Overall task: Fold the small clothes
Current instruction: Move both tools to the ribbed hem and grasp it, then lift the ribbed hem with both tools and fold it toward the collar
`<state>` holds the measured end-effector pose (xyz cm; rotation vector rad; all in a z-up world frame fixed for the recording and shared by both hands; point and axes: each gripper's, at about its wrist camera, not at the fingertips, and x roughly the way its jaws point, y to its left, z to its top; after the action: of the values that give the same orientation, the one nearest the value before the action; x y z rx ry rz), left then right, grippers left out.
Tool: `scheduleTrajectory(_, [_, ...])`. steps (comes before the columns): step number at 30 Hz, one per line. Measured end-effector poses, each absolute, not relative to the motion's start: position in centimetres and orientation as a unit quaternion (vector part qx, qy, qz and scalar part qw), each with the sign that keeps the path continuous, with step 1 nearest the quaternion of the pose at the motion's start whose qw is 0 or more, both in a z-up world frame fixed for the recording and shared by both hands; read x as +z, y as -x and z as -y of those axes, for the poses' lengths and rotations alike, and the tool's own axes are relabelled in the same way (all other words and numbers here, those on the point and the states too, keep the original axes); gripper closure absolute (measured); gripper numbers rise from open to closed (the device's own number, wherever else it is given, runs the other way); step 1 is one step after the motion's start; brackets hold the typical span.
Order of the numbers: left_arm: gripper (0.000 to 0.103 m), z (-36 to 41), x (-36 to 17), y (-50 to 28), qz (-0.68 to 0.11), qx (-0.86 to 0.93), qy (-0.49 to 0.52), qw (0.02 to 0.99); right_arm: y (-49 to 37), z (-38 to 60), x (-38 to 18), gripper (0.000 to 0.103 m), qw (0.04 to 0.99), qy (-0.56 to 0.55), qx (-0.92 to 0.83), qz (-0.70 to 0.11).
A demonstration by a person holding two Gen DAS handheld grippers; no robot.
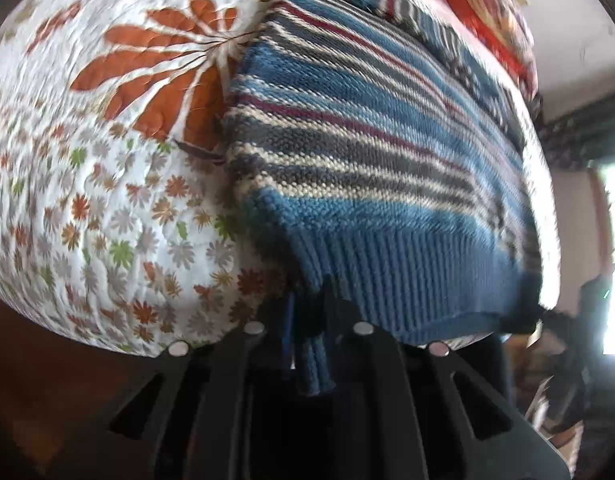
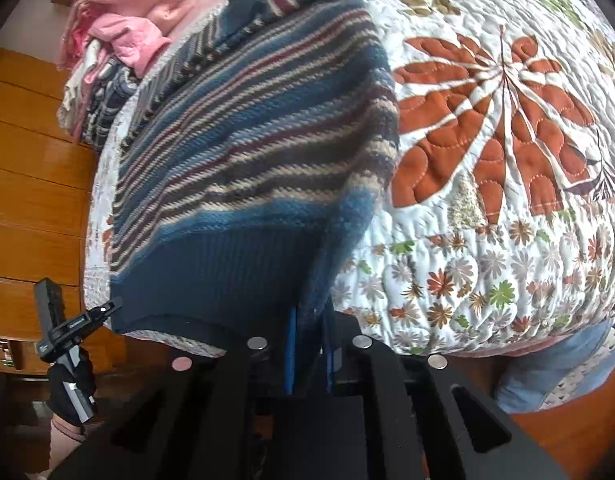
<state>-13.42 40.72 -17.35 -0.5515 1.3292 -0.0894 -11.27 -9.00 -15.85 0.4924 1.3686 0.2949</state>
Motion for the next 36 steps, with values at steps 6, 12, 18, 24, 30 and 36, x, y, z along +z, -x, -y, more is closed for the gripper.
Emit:
scheduleTrajectory(6, [0.095, -41.0, -13.8, 12.9, -0.562, -0.064, 0.273, 0.778, 10.7, 10.6, -13.8, 0.093, 0.734, -0.292, 0.165, -0.59])
scheduleTrajectory(12, [0.095, -41.5, -11.5, 10.0, -0.527, -0.068, 0.291, 0.796, 7.8, 12.4, -12.2, 0.093, 0.735, -0.333, 0.169, -0.566])
scheduleTrajectory(18, [0.095, -42.1, -11.4, 6.5, -0.516, -0.068, 0.297, 0.801, 3.7, 13.4, -12.5, 0.094, 0.722, -0.371, 0.169, -0.559])
scheduleTrajectory(24, [0.095, -42.3, -12.7, 3.4, -0.517, -0.063, 0.302, 0.799, -0.2, 13.5, -14.2, 0.094, 0.701, -0.402, 0.168, -0.565])
scheduleTrajectory(30, [0.094, -42.5, -15.1, 0.1, -0.531, -0.052, 0.304, 0.789, -3.6, 13.5, -16.1, 0.093, 0.687, -0.409, 0.159, -0.579])
scheduleTrajectory(36, [0.094, -42.8, -17.1, -2.1, -0.544, -0.046, 0.312, 0.777, -5.9, 13.4, -18.1, 0.093, 0.677, -0.409, 0.15, -0.594])
